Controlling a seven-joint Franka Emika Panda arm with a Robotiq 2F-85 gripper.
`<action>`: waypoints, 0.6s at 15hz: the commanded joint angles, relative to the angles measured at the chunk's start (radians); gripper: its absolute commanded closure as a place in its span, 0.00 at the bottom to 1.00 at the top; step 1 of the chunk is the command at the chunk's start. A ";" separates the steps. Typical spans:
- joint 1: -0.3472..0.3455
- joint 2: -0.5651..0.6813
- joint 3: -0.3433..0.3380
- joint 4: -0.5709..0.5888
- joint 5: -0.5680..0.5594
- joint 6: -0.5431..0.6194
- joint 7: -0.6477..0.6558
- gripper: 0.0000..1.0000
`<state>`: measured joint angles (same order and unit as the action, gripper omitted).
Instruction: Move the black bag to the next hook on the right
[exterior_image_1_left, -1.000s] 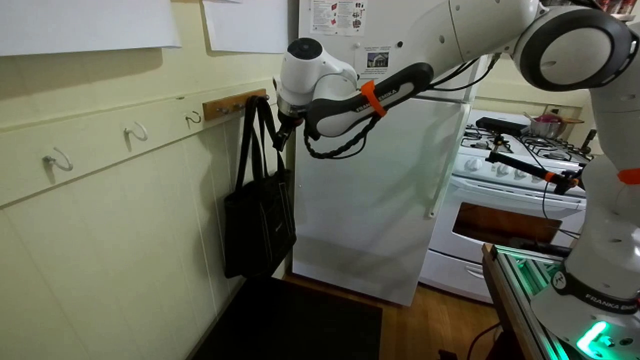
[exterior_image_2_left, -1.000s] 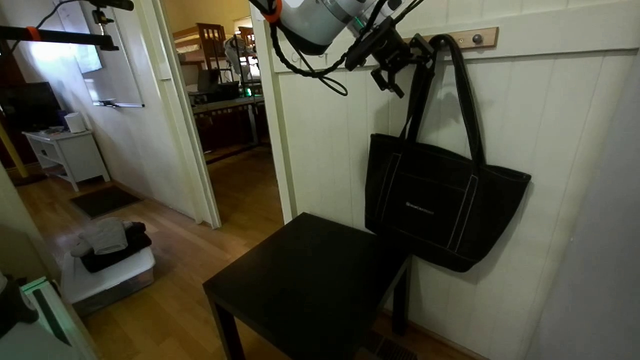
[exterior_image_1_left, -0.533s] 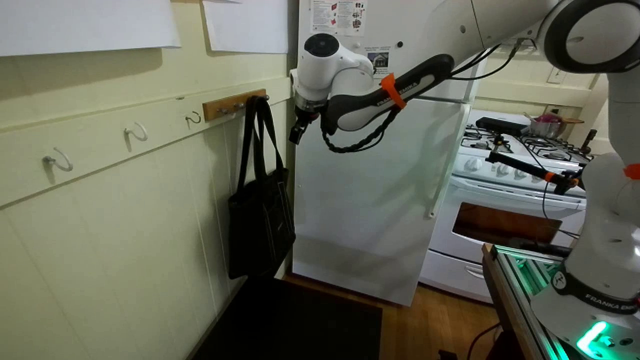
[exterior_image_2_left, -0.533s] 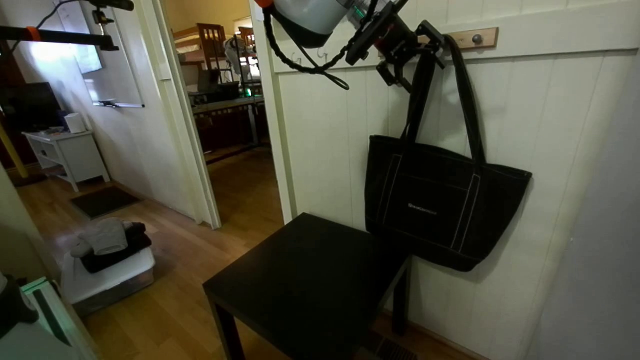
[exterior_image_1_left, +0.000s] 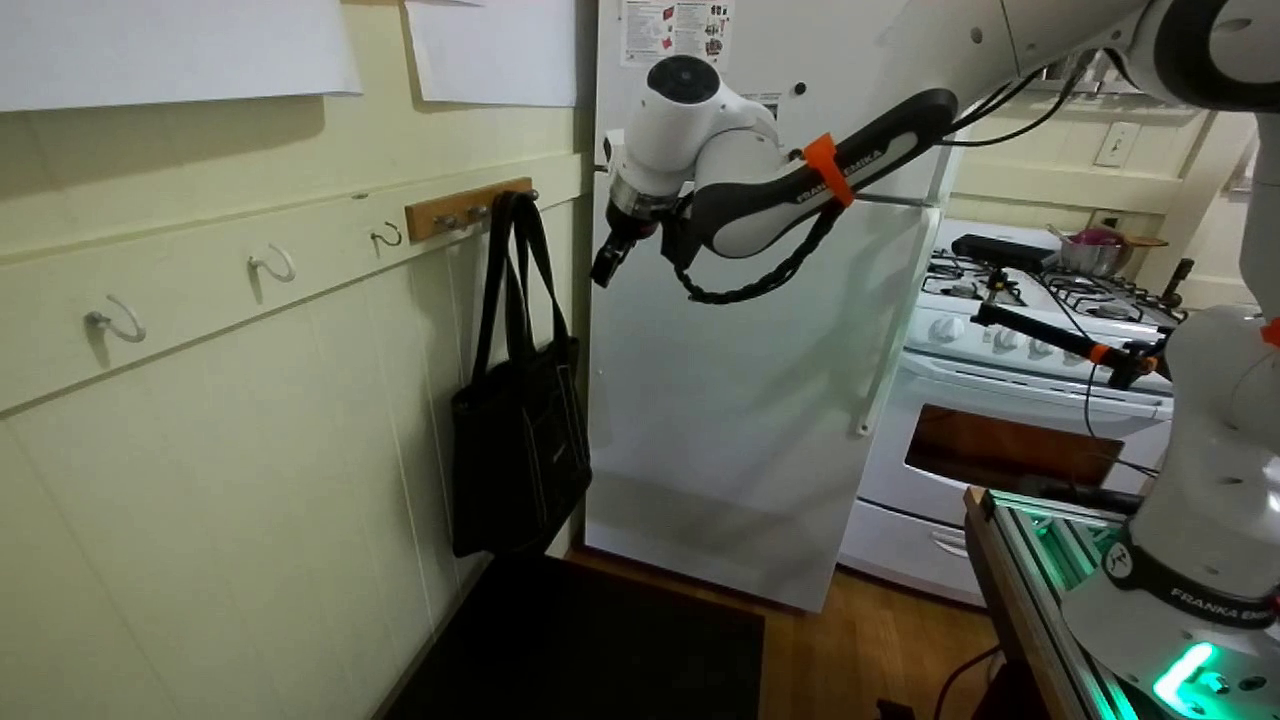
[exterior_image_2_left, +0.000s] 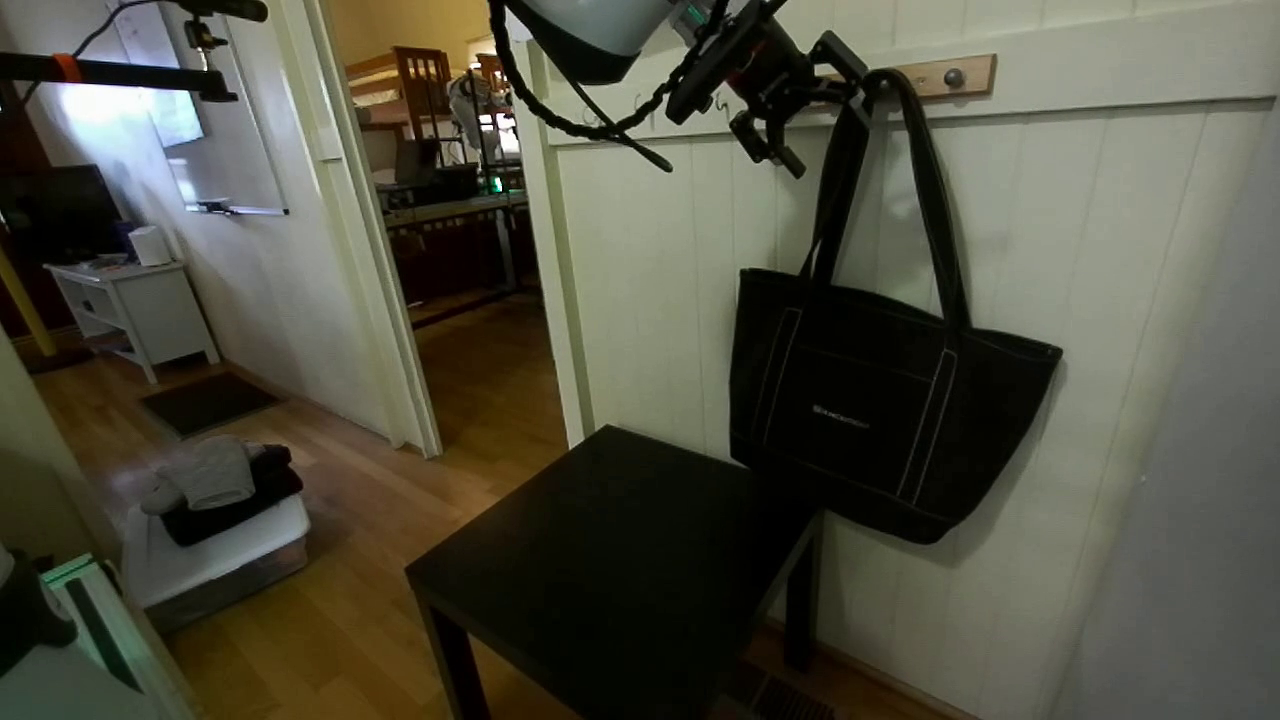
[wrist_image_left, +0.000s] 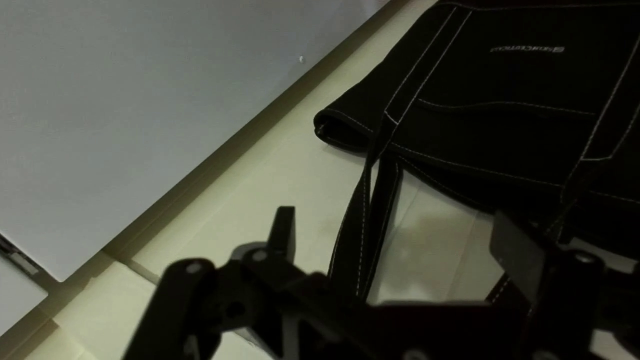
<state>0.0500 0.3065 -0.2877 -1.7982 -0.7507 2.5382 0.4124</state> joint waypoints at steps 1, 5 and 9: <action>-0.029 -0.087 0.024 -0.110 -0.024 0.065 0.042 0.00; -0.047 -0.131 0.038 -0.159 -0.014 0.104 0.042 0.00; -0.065 -0.143 0.064 -0.181 0.006 0.154 0.007 0.00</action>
<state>0.0098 0.1929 -0.2531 -1.9312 -0.7513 2.6443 0.4315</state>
